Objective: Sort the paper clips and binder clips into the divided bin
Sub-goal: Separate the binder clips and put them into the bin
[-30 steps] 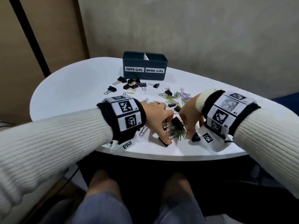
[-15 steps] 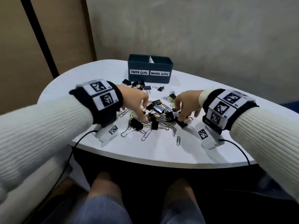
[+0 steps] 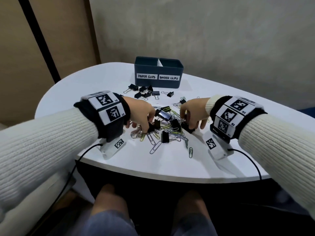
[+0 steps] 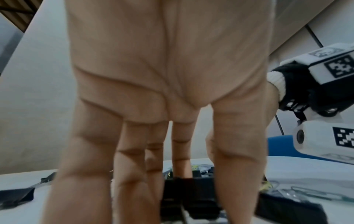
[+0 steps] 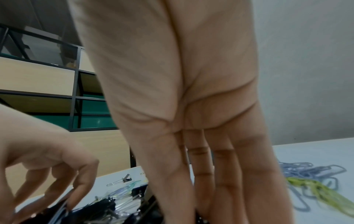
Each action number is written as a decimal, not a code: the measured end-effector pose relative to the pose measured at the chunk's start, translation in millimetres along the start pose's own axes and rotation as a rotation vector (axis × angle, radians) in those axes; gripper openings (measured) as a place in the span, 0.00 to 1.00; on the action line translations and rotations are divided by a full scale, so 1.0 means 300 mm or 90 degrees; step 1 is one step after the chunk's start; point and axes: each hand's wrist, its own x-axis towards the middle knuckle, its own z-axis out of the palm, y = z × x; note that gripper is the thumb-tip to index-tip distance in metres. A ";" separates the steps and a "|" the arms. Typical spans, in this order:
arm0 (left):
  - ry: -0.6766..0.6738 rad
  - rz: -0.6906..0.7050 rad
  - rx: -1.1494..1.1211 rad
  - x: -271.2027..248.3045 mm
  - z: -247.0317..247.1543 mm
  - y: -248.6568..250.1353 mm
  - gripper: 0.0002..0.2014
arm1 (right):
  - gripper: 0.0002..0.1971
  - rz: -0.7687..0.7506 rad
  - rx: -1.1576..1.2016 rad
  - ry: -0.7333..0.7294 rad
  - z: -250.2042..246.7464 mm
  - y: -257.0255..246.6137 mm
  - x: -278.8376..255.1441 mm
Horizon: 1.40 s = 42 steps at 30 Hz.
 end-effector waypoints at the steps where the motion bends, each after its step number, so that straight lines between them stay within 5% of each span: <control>1: 0.001 -0.012 0.002 -0.005 -0.007 -0.001 0.14 | 0.24 0.004 -0.012 -0.006 -0.001 0.005 -0.004; 5: -0.001 -0.041 -0.010 -0.013 -0.026 -0.002 0.27 | 0.22 0.024 -0.044 -0.015 0.010 0.010 -0.012; 15: -0.042 0.022 -0.180 -0.021 -0.059 0.021 0.08 | 0.13 0.018 -0.156 -0.063 0.007 0.013 -0.023; 21: -0.006 0.098 -0.212 0.002 -0.048 0.139 0.09 | 0.16 0.031 -0.142 -0.124 0.001 0.039 -0.022; 31: 0.071 0.254 0.024 0.090 0.033 0.450 0.21 | 0.16 0.119 -0.113 -0.030 0.002 0.210 -0.059; 36: 0.118 0.201 0.030 0.082 -0.049 0.296 0.22 | 0.15 0.150 -0.085 0.041 -0.028 0.230 -0.061; 42: 0.100 0.132 0.060 0.058 -0.065 0.139 0.21 | 0.24 -0.022 -0.108 0.157 -0.052 0.085 0.015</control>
